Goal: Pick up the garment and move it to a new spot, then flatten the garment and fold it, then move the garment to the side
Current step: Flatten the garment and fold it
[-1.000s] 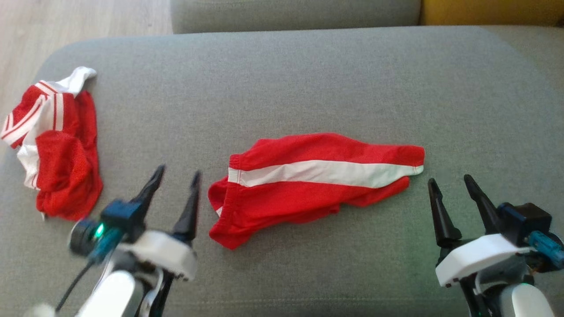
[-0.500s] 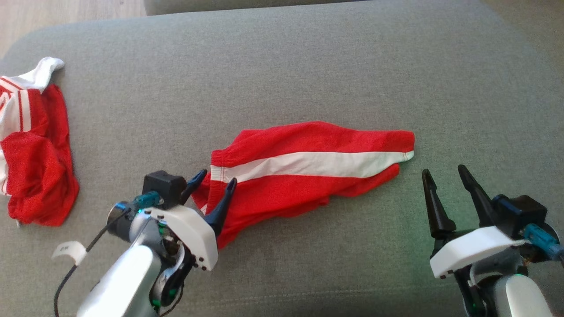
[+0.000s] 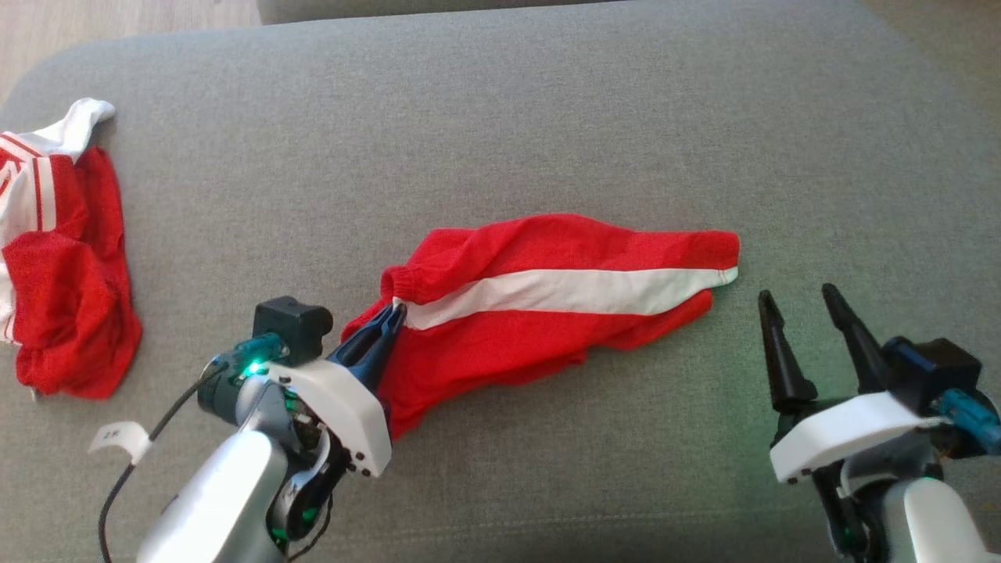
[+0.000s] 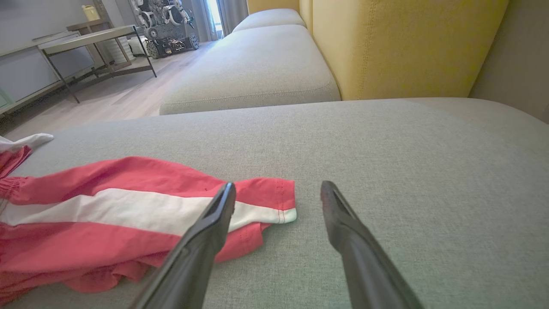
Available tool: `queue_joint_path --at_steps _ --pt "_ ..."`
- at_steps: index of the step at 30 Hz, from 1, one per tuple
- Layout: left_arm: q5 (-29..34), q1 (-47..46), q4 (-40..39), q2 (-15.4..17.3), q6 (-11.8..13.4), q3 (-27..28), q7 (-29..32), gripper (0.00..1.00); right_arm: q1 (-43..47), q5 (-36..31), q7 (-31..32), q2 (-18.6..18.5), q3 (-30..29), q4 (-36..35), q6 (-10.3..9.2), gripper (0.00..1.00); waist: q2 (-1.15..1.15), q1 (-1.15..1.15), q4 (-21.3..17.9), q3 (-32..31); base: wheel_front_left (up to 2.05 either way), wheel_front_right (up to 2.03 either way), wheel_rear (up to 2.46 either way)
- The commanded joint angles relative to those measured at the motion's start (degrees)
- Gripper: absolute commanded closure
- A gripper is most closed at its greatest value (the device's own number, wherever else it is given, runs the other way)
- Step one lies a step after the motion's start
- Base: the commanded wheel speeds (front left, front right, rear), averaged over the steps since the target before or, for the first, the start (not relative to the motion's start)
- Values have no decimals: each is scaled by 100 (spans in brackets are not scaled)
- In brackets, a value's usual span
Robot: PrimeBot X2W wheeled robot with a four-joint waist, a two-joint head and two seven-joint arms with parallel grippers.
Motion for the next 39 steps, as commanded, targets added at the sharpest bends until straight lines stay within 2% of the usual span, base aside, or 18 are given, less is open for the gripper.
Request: queue_joint_path --at_steps 1,10,22,23,24,25,26,27,33,39 --pt "34 -273 -224 108 -4 196 -100 100 -229 9 -26 -27 52 -156 20 0 0 0 0 16 0 0 0" --pt "203 -465 -468 134 85 186 -264 100 -678 -193 348 -397 -164 653 20 0 0 0 201 299 0 0 0" --pt "306 -655 -433 30 94 82 -438 100 -1498 -6 564 -591 187 1898 20 0 0 0 476 587 0 0 0" --pt "308 -666 -427 20 95 77 -455 100 -1512 18 611 -590 210 1988 20 10 0 0 491 605 0 0 0" --pt "312 -676 -424 15 100 75 -473 100 -1526 49 642 -586 231 2051 20 45 0 0 500 626 0 0 0" --pt "316 -682 -422 12 108 77 -495 100 -1540 73 649 -583 243 2097 20 56 0 0 503 638 0 0 0" --pt "316 -688 -419 15 112 83 -516 100 -1556 92 643 -586 256 2133 20 72 0 0 501 654 0 0 0" --pt "314 -694 -414 18 113 91 -542 100 -1574 107 628 -594 269 2164 20 100 0 0 494 665 0 0 0" --pt "340 -701 -428 60 166 146 -715 100 -1655 281 435 -609 279 2203 20 100 0 0 408 669 0 0 0" --pt "455 -732 -585 118 299 271 -1084 100 -1573 476 65 -586 64 1714 20 100 0 0 306 527 0 0 0"
